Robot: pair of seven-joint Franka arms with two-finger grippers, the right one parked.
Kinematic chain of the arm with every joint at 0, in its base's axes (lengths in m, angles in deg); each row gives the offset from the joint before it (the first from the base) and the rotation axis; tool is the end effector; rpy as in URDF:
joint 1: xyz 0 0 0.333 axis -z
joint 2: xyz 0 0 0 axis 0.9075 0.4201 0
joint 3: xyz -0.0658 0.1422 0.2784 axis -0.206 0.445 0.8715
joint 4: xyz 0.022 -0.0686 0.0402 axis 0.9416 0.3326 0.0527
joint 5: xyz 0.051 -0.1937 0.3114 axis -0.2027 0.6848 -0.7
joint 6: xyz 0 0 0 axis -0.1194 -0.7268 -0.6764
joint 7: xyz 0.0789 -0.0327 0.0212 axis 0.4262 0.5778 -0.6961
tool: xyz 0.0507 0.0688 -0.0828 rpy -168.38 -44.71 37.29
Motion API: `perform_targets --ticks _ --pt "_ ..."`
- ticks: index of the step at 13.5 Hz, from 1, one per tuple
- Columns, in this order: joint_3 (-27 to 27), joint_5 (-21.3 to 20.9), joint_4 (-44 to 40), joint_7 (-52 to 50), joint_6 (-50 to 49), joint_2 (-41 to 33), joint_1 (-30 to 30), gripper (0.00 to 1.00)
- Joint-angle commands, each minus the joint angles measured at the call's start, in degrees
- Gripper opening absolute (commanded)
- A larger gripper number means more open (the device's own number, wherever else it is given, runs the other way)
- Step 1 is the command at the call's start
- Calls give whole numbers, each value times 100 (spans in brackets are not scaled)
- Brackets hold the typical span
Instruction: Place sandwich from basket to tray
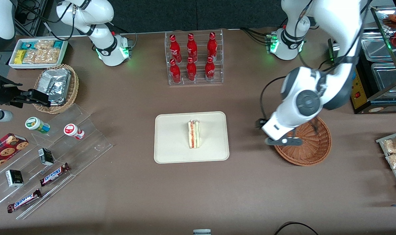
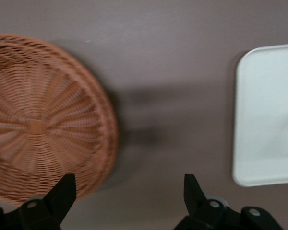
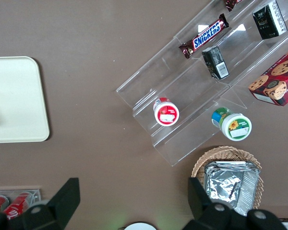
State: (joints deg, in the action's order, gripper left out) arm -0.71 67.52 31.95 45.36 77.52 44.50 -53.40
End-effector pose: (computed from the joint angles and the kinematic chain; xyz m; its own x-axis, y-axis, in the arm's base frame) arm 0.5561 -0.1843 0.3718 0.9884 -0.0827 -0.1271 -0.0823 -0.9966 0.0087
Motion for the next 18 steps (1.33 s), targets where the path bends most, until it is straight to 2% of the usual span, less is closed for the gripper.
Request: perform_targets --ticks 1,3,6,11,18 --pt "-42 7 740 641 174 -703 -357 99" --pt "-24 -2 803 730 51 -985 -542 99" --pt "-24 6 821 1432 -405 -1398 -999 99" --pt "11 15 637 1372 -1090 -2198 -1158 99" --pt "-6 6 -216 1179 -1900 -2217 -1176 99"
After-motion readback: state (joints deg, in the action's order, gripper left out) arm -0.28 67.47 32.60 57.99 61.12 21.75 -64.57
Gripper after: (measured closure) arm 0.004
